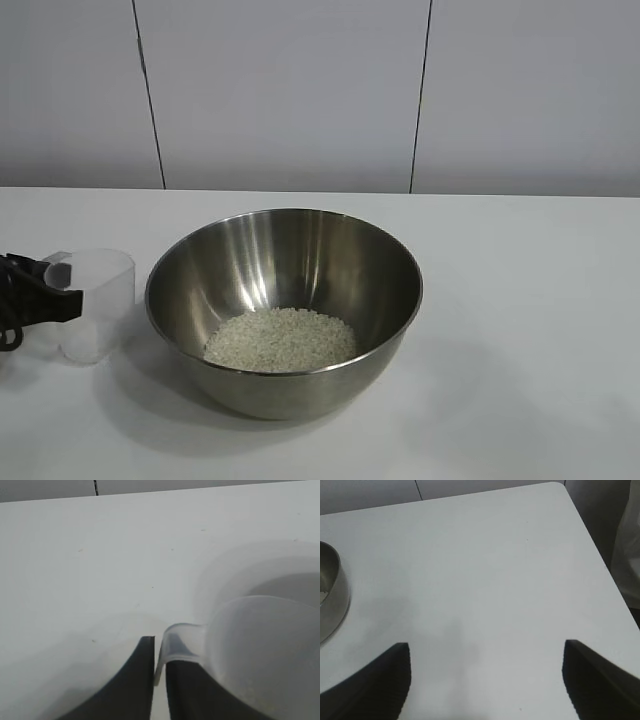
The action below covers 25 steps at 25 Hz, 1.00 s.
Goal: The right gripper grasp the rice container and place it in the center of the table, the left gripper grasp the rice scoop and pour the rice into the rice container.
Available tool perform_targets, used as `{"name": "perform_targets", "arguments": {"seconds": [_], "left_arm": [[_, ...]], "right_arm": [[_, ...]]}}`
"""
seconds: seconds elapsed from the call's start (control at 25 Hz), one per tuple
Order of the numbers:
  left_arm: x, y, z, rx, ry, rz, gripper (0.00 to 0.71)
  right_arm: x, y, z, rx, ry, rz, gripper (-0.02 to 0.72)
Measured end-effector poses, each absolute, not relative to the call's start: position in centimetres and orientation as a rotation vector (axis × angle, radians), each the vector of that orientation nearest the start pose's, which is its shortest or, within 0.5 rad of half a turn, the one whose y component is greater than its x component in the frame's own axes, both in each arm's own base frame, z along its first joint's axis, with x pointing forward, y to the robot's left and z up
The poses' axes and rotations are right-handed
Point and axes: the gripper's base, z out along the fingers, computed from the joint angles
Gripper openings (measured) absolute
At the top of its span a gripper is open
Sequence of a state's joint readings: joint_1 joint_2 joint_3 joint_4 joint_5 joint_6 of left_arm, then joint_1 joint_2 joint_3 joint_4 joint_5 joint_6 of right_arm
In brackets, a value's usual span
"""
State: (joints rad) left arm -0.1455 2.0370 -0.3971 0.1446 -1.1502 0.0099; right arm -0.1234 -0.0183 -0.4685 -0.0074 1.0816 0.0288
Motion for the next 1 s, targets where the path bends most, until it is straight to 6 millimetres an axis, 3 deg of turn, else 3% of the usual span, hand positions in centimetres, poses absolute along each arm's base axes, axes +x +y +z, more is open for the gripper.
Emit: {"name": "perform_targets", "arguments": {"seconds": [0.36,0.48,0.64,1.0], "left_arm": [[23.9,-4.7,6.3,0.362,2.039,-0.143,0.481],[22.8,-4.5,6.2,0.371,2.065,-0.141,0.563],[21.6,-4.3,6.8,0.366,2.076,-0.134,0.621],[18.8,-3.5,9.9,0.314,2.008,-0.094,0.633]], "right_arm": [[-0.5,0.0,26.7,0.158,2.073,-0.067,0.568],[-0.5,0.0,26.7,0.158,2.073,-0.067,0.568],[-0.5,0.0,26.7,0.158,2.073,-0.067,0.568],[-0.5,0.0,26.7,0.158,2.073,-0.067,0.568]]}}
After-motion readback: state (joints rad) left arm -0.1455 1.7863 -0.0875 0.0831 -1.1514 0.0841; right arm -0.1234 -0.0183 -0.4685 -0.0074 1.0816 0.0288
